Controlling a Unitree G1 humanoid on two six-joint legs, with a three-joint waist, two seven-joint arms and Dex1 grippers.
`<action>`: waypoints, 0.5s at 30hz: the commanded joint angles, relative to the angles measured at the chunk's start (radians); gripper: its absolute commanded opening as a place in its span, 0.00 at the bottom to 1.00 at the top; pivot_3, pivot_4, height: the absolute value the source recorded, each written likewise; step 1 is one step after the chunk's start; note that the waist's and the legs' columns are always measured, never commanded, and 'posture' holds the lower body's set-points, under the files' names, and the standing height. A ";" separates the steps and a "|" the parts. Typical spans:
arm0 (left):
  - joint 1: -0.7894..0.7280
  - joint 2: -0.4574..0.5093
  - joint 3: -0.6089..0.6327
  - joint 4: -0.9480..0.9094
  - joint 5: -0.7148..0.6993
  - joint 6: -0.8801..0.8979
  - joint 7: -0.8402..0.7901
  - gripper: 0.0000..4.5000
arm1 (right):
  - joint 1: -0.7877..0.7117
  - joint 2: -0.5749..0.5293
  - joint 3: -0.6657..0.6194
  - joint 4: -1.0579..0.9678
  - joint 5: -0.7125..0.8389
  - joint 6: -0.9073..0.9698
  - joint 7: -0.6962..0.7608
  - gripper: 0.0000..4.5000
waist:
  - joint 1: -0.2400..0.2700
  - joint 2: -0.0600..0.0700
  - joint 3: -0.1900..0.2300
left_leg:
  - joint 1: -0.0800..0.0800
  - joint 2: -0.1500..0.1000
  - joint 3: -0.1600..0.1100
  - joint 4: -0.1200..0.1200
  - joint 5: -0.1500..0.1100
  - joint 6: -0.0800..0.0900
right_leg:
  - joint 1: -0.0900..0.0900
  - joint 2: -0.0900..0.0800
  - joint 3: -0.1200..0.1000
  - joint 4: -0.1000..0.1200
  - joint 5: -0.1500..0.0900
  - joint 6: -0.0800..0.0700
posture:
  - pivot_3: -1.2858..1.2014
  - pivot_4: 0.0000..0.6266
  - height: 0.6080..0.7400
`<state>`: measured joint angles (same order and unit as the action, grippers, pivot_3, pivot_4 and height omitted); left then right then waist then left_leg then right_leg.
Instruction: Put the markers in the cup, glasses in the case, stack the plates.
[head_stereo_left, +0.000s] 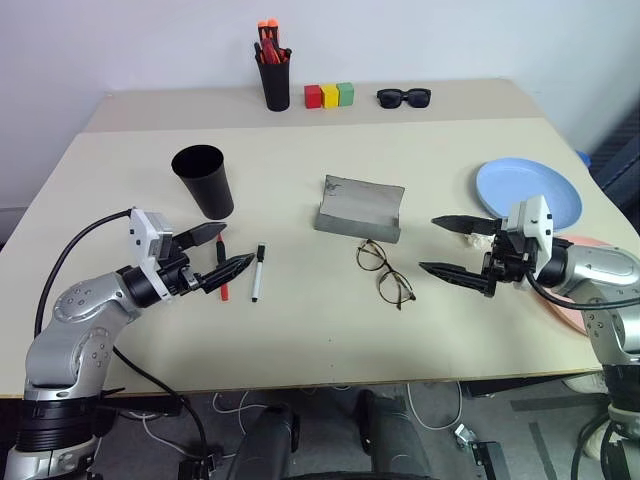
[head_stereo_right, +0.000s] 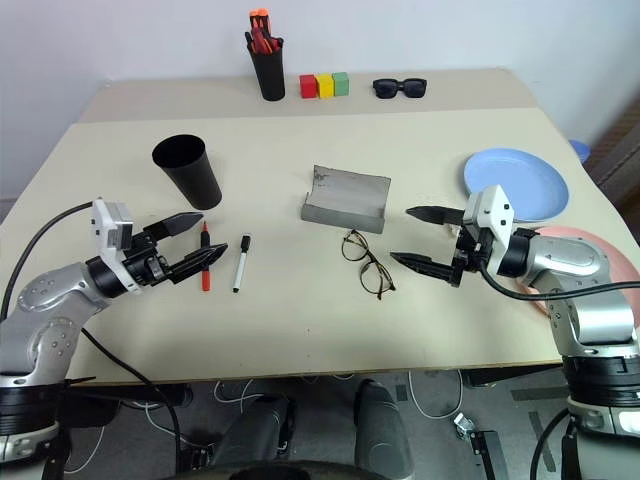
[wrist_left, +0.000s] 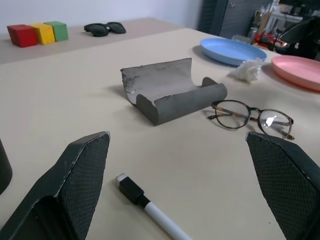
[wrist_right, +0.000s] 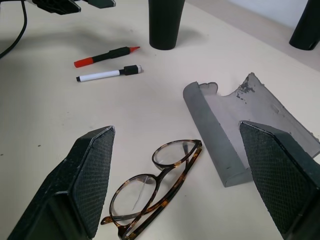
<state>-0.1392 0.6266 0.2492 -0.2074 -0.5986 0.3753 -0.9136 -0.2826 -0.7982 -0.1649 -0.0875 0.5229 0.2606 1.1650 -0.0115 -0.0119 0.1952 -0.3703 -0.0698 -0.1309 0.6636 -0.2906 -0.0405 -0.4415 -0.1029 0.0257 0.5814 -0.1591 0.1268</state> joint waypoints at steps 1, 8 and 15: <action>0.008 0.004 0.027 -0.010 0.007 -0.042 0.001 1.00 | -0.050 -0.016 -0.020 0.014 0.008 -0.002 0.008 0.90 | 0.000 0.000 0.000 | 0.000 0.000 0.000 0.000 0.000 0.000 | 0.000 0.000 0.000 0.000 0.000 0.000 | 0.52 0.24 1.00; 0.072 -0.005 0.053 -0.004 0.034 -0.109 0.027 1.00 | -0.103 0.003 0.014 0.049 -0.007 -0.009 0.026 0.90 | 0.000 0.000 0.000 | 0.000 0.000 0.000 0.000 0.000 0.000 | 0.000 0.000 0.000 0.000 0.000 0.000 | 0.52 0.24 1.00; 0.105 0.004 0.085 0.026 0.046 -0.148 0.048 1.00 | -0.149 0.046 0.047 0.080 -0.019 -0.017 0.002 0.90 | 0.000 0.000 0.000 | 0.000 0.000 0.000 0.000 0.000 0.000 | 0.000 0.000 0.000 0.000 0.000 0.000 | 0.52 0.24 1.00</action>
<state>-0.0365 0.6209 0.2989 -0.1773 -0.5535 0.2474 -0.8705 -0.4082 -0.7585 -0.1186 0.0043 0.5055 0.2560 1.1760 -0.0111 -0.0119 0.1952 -0.3703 -0.0698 -0.1308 0.6635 -0.2906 -0.0405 -0.4415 -0.1029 0.0257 0.5812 -0.1591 0.1268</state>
